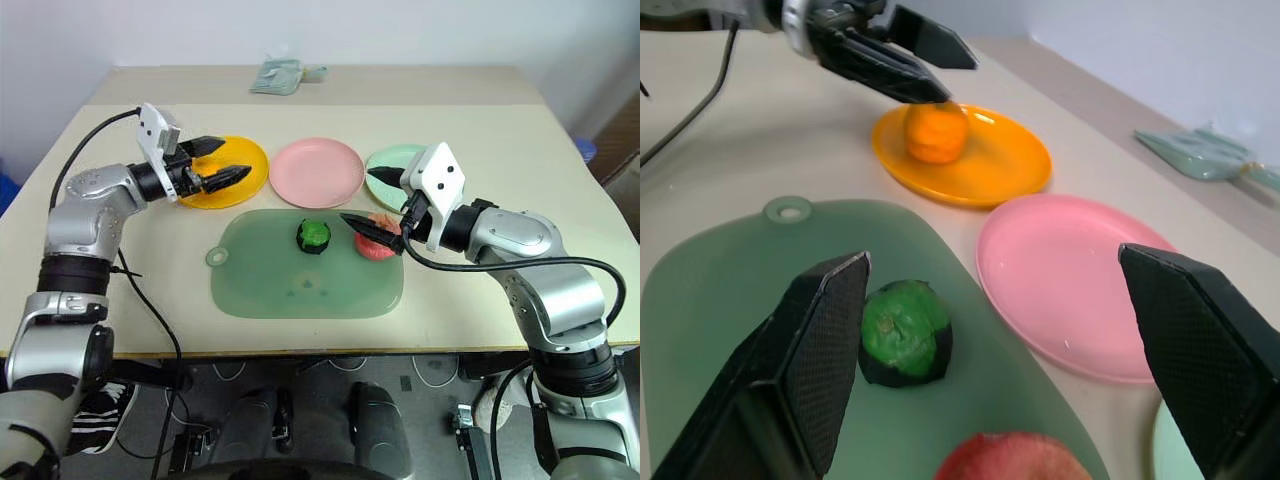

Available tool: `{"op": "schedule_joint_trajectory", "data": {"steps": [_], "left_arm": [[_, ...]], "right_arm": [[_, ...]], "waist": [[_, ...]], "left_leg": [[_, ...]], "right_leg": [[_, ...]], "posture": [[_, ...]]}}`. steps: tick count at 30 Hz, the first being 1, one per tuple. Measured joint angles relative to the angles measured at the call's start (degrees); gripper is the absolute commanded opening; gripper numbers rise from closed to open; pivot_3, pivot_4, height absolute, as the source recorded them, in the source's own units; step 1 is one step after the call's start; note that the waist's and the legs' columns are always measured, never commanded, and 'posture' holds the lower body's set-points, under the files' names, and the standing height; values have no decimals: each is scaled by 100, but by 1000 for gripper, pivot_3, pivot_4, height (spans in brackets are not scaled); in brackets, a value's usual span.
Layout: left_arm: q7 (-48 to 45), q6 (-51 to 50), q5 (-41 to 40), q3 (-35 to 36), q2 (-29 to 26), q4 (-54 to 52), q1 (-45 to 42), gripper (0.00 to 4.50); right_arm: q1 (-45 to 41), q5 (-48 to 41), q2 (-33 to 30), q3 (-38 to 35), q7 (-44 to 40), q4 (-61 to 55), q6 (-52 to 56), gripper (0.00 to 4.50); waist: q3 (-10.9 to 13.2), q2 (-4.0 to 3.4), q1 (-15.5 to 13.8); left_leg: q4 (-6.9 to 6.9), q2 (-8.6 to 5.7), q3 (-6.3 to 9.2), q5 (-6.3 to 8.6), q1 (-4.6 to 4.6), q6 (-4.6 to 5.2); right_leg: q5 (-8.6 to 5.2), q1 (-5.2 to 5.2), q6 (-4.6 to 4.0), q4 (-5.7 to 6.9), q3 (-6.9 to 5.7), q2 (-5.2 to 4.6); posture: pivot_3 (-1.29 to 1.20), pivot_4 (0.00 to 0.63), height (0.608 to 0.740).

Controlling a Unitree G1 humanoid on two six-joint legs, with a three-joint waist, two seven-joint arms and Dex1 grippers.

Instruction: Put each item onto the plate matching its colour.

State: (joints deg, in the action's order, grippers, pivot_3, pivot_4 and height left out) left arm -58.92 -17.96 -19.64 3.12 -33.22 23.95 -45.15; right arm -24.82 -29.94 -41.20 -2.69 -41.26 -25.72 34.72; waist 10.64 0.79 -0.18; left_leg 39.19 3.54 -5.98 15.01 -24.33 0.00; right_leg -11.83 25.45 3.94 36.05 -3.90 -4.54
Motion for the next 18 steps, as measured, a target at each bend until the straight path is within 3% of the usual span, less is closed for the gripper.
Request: {"op": "schedule_joint_trajectory", "data": {"steps": [6,11,18], "left_arm": [[-1062,-733,-585,-75,-242,-872,502,4458],[-1557,-732,-808,-47,-447,-1218,747,4458],[-2040,-1052,-1111,116,-1184,-1631,928,4458]], "right_arm": [[-99,69,101,299,110,-2,154,4084],[-216,160,203,512,163,-5,301,4084],[-857,724,1062,1757,614,265,821,4084]], "waist": [[1,0,-6],[1,0,-33],[2,-3,96]], "left_leg": [[1,2,3,-1,-3,-2],[1,1,3,-1,-4,-2],[-2,5,4,-1,-5,-2]], "right_leg": [[-1,2,-2,0,0,1],[-2,1,-4,-3,0,-1],[-7,8,-12,4,0,2]], "posture": [[0,150,740],[0,150,740],[0,150,740]]}}
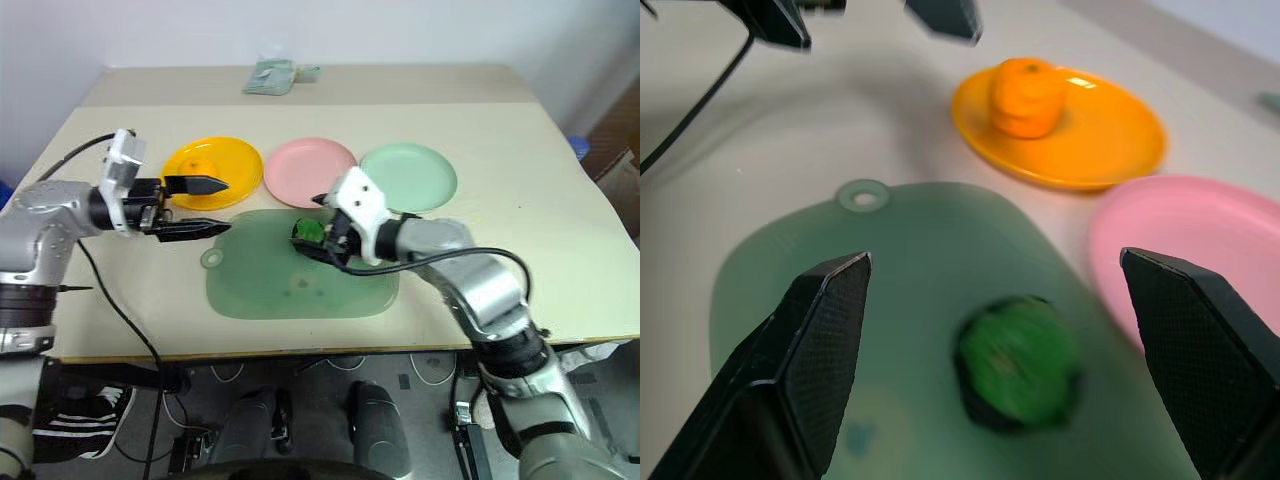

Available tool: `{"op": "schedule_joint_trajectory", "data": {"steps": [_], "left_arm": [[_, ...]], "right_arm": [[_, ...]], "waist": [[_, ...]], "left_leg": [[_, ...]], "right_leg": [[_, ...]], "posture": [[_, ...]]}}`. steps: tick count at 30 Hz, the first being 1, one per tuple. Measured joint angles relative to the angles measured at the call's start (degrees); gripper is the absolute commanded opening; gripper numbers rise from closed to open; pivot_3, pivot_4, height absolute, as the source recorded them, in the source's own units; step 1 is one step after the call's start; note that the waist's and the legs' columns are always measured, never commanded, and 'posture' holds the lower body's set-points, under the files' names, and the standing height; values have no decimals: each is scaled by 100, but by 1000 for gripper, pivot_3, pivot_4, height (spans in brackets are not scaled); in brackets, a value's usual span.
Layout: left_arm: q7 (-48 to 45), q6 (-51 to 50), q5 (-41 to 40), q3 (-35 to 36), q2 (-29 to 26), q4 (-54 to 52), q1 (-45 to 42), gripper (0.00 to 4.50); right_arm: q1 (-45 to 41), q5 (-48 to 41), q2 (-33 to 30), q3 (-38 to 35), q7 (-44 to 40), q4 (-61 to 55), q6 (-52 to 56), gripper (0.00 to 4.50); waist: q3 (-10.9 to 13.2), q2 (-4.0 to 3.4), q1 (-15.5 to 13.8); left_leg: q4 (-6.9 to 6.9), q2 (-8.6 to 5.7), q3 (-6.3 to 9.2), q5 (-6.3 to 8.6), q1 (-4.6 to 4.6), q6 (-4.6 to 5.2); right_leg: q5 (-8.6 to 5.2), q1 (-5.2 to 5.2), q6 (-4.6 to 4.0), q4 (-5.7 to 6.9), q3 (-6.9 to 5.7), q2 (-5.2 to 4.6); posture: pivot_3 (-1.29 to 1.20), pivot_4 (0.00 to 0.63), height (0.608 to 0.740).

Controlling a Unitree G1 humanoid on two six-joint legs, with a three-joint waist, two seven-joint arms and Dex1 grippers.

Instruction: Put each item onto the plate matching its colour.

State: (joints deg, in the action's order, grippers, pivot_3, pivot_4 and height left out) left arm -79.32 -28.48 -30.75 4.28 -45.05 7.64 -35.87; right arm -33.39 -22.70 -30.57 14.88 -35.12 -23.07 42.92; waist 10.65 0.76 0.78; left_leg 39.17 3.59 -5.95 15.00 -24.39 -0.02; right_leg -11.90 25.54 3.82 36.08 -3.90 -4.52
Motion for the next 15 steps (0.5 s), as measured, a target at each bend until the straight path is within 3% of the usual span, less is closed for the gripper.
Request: {"op": "schedule_joint_trajectory", "data": {"steps": [15], "left_arm": [[419,-110,-256,460,-235,-899,1135,4458]], "right_arm": [[-456,840,370,512,-143,1259,-52,4084]], "waist": [[0,0,3]], "left_leg": [[-1,-1,-2,0,-2,0]], "right_leg": [[-1,1,-1,-2,-1,-3]], "posture": [[0,150,740]]}}
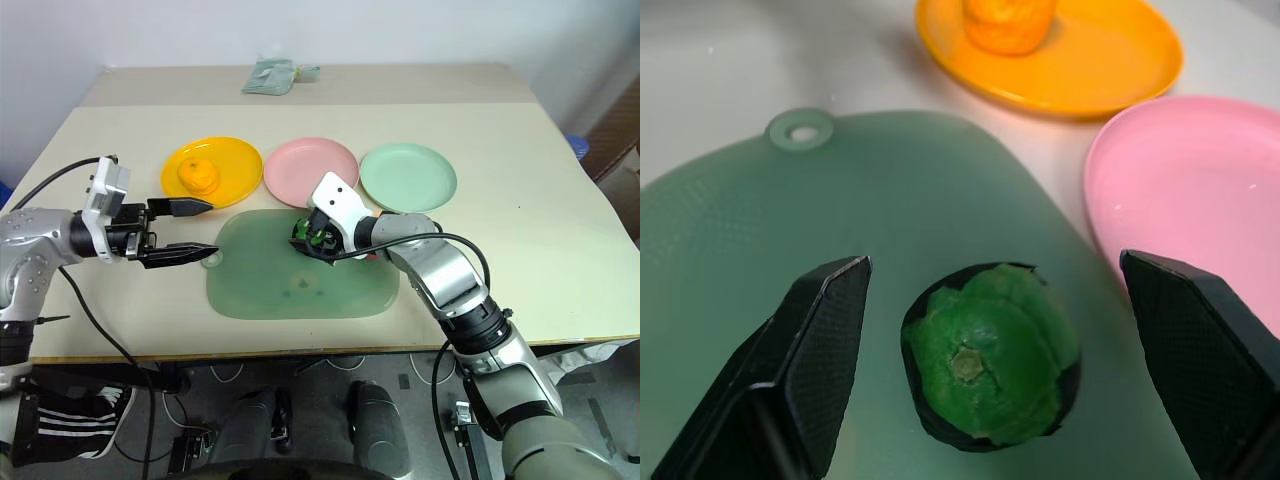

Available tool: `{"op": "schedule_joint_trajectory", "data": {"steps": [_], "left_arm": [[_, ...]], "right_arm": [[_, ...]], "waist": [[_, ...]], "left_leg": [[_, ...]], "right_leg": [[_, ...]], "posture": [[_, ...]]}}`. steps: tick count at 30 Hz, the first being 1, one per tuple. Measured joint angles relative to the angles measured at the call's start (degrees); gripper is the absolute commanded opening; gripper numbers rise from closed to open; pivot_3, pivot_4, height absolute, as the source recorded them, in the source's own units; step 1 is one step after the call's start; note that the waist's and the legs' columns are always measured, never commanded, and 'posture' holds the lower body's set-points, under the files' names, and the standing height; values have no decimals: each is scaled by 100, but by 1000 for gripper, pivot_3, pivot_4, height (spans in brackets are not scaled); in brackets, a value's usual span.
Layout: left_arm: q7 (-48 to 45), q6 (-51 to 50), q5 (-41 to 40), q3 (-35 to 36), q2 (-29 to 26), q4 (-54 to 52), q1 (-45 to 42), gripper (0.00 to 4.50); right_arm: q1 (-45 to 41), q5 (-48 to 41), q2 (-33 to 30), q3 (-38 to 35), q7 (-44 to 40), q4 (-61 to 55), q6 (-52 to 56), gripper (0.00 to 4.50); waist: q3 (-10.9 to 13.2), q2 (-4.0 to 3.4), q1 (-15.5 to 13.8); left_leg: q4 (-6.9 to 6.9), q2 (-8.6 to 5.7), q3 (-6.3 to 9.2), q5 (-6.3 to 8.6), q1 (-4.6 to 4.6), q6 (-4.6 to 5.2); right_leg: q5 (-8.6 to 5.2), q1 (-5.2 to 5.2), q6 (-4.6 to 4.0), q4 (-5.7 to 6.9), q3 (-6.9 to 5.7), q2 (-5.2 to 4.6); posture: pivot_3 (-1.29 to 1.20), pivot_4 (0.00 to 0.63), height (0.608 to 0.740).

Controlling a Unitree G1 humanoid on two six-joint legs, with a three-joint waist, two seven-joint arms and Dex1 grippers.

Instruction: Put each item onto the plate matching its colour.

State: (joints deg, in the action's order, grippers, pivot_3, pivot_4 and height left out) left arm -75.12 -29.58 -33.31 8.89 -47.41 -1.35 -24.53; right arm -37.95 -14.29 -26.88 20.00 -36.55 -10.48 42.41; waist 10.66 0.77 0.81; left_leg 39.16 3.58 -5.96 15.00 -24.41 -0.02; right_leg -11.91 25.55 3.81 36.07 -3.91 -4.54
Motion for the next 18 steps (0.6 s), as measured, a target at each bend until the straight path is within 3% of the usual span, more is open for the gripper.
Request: {"op": "schedule_joint_trajectory", "data": {"steps": [10,13,18], "left_arm": [[30,127,-18,119,0,-1,200,4458],[12,156,-18,119,0,10,200,4500],[-46,194,-18,120,0,53,200,4500]], "right_arm": [[-21,227,112,107,-222,252,41,4084],[-9,227,145,110,-261,252,91,3273],[83,233,161,109,-288,153,107,3273]], "waist": [[0,0,-6],[0,0,-1],[0,0,-6]], "left_leg": [[0,0,-1,0,-1,0],[-1,1,-1,0,0,-1],[-1,1,-1,0,0,-1]], "right_leg": [[-1,0,-1,-1,0,-1],[0,0,0,-1,0,0],[0,0,0,-1,0,-1]], "posture": [[0,150,740],[0,150,740],[0,150,740]]}}
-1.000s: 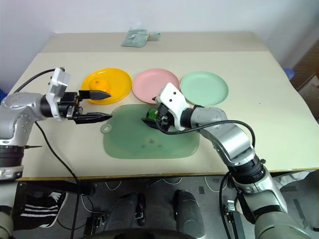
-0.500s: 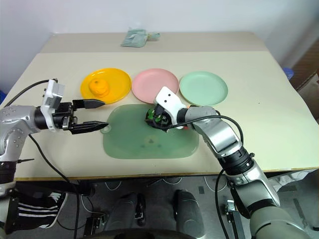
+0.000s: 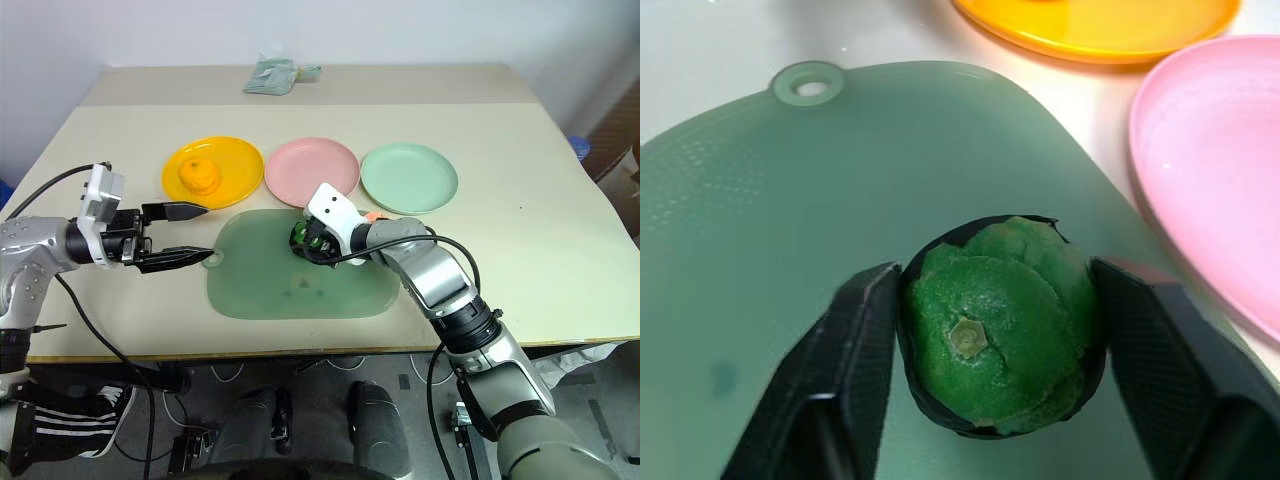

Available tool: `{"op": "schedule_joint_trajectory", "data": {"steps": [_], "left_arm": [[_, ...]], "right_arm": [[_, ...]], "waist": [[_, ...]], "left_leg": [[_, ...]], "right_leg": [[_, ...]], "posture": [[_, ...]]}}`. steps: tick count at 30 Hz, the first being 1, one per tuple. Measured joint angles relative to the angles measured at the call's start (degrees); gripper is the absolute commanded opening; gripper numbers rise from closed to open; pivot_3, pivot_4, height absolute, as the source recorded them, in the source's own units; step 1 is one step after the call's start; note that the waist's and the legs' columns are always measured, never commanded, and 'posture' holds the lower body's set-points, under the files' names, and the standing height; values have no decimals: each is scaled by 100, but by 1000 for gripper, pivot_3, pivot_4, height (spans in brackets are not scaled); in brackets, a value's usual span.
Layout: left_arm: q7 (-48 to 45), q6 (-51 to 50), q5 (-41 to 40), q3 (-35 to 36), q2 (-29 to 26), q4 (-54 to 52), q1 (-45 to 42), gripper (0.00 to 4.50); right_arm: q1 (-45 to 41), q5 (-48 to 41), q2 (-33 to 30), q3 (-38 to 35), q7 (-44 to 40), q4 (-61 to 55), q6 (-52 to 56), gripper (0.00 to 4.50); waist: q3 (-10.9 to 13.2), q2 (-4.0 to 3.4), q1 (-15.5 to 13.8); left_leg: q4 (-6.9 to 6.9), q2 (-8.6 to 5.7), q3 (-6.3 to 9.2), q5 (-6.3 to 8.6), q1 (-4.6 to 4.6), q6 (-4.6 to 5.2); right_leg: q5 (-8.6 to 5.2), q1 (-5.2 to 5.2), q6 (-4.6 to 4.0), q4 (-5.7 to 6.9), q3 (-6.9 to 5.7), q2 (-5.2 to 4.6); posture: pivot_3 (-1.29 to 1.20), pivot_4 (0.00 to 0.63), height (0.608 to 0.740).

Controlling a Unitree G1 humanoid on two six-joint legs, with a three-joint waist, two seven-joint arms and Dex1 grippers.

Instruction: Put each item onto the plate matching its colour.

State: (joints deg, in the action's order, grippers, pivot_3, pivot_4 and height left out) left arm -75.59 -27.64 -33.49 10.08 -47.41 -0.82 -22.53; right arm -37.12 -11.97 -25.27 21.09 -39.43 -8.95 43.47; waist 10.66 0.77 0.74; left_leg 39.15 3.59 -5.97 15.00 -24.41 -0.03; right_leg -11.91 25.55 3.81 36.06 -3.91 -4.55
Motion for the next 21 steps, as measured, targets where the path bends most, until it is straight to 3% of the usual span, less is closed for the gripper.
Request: {"op": "schedule_joint_trajectory", "data": {"steps": [12,15,21], "left_arm": [[-87,74,0,0,0,115,-3,4500],[-90,98,0,0,0,122,-4,4500],[-91,112,0,0,0,125,-4,4500]], "right_arm": [[49,-2,27,-68,4,-74,118,3273],[82,-1,27,-76,-3,-74,118,2513],[93,0,18,-77,-39,-83,117,2513]], "waist": [[0,0,3],[0,0,6],[0,0,4]], "left_leg": [[0,0,0,0,0,0],[0,0,-1,0,0,0],[0,0,-1,0,0,0]], "right_leg": [[-4,0,-7,0,0,-1],[-4,1,-7,0,0,0],[-4,1,-7,0,0,-1]], "posture": [[0,150,740],[0,150,740],[0,150,740]]}}
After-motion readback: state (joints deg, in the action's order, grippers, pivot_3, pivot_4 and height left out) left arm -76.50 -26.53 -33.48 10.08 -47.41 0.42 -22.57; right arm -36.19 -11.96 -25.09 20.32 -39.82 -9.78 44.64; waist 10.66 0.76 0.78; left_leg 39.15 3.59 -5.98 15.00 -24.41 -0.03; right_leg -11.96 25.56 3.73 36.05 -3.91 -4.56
